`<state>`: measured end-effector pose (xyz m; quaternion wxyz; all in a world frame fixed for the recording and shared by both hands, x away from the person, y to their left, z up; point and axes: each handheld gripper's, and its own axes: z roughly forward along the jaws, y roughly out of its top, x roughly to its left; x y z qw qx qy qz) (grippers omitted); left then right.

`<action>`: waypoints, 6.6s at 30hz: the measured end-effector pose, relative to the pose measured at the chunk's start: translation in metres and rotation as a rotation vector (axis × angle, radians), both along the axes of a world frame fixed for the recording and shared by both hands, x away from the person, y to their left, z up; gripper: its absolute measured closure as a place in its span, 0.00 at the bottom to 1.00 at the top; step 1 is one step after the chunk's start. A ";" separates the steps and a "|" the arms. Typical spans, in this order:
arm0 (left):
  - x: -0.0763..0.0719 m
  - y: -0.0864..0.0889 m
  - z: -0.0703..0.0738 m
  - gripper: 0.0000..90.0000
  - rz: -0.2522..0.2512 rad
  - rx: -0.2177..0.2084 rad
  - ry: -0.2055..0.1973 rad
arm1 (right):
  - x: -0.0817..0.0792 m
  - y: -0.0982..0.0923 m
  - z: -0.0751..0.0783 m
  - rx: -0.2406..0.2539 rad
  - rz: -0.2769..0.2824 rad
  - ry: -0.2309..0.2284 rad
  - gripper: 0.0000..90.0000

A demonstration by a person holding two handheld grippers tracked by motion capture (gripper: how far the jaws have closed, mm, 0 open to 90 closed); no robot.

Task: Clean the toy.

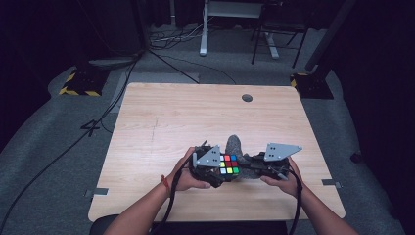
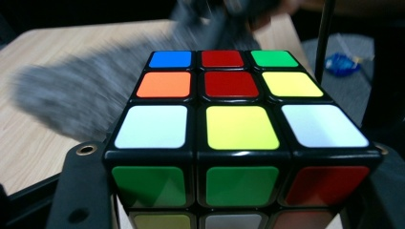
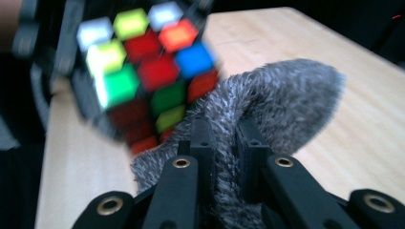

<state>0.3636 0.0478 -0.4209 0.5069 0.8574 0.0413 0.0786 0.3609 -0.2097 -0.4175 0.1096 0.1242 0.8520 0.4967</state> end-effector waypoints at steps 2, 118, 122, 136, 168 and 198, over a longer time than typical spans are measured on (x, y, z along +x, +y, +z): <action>0.002 0.003 0.001 0.37 0.007 -0.007 0.001 | -0.003 0.005 -0.001 0.001 0.049 0.011 0.90; 0.003 -0.015 -0.017 0.37 0.008 0.210 -0.054 | -0.006 0.001 0.003 0.138 0.162 0.035 0.90; 0.003 -0.008 -0.010 0.37 0.012 0.153 -0.048 | 0.001 -0.006 -0.003 0.088 0.103 0.059 0.90; 0.000 0.004 0.001 0.37 -0.046 0.005 -0.020 | 0.012 -0.010 -0.013 0.060 0.077 0.120 0.90; 0.002 0.008 0.007 0.37 -0.049 -0.035 -0.016 | 0.008 -0.006 -0.013 0.114 0.120 0.137 0.90; 0.001 0.015 0.014 0.37 -0.057 -0.086 -0.012 | 0.000 -0.007 -0.003 0.137 0.176 0.084 0.90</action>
